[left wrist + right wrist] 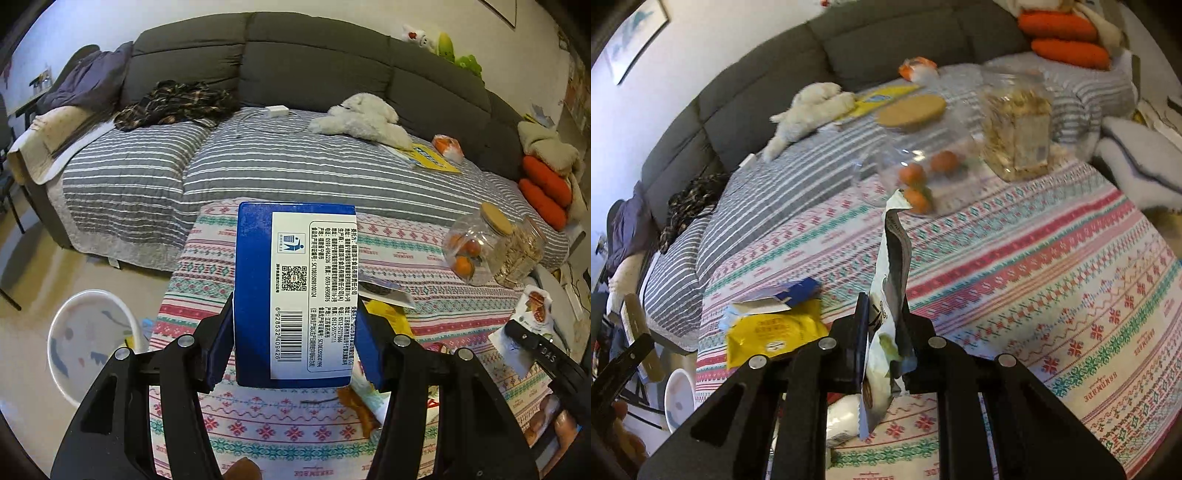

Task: Collect trash
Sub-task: 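Carry the blue box to the white bin and open the left gripper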

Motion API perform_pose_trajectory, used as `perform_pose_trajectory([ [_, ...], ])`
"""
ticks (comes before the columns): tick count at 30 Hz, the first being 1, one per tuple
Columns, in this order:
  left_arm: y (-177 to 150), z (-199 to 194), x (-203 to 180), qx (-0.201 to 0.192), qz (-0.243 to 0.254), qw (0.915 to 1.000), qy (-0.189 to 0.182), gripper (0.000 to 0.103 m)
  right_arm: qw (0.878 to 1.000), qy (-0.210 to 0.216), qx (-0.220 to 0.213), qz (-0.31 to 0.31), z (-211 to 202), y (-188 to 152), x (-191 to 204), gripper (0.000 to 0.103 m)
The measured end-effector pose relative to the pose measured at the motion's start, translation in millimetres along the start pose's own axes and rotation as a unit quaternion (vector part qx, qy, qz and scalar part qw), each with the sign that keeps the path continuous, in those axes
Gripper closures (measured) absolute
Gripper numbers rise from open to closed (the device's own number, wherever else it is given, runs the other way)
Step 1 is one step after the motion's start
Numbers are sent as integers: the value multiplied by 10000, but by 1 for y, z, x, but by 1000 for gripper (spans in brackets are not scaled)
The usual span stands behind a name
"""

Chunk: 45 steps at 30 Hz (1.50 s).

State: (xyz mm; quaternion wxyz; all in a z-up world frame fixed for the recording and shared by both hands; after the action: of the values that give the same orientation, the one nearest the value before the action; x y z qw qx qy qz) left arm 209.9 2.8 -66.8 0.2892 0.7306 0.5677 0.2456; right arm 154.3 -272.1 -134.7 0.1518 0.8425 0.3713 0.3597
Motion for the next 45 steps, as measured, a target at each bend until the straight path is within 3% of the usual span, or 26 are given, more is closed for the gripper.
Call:
perform_pose_trajectory([
  [9, -19, 8, 33, 268, -73, 9990, 337, 48, 9978, 321, -104, -577, -8, -18, 49, 88],
  [17, -33, 0, 85, 460, -322, 9946, 872, 48, 9918, 681, -93, -1078, -17, -48, 91, 88],
  [30, -68, -15, 207, 930, -1406, 9732, 1563, 47, 9755, 1237, 270, -1799, -16, -114, 156, 88],
  [31, -70, -16, 216, 970, -1498, 9712, 1579, 45, 9738, 1264, 298, -1865, -16, -120, 162, 88],
  [32, -72, -19, 224, 980, -1601, 9691, 1598, 35, 9711, 1304, 343, -1968, -15, -131, 171, 88],
  [33, -72, -23, 234, 932, -1701, 9675, 1620, 24, 9695, 1330, 379, -2026, -15, -137, 177, 88],
  [34, -72, -29, 242, 853, -1810, 9658, 1647, 22, 9673, 1362, 428, -2096, -14, -145, 184, 88],
  [39, -73, -56, 266, 537, -2278, 9606, 1501, 20, 9548, 1666, 750, -2347, -5, -193, 240, 88],
  [45, -76, -80, 290, 298, -2474, 9550, 1608, 19, 9381, 1896, 1012, -2717, 7, -244, 308, 88],
])
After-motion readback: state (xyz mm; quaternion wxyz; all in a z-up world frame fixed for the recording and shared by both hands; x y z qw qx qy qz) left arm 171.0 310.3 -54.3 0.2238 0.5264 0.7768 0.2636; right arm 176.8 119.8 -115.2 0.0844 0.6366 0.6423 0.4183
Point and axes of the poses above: each gripper's, at about its wrist camera, not at the fingertips, and z roughly the way its jaws point, x to its left, y to its top, the point moved 7 cm from there along z, roughly the way its jaws point, and after that the axes turned 12 degrees about z, right-handed, at the moved point
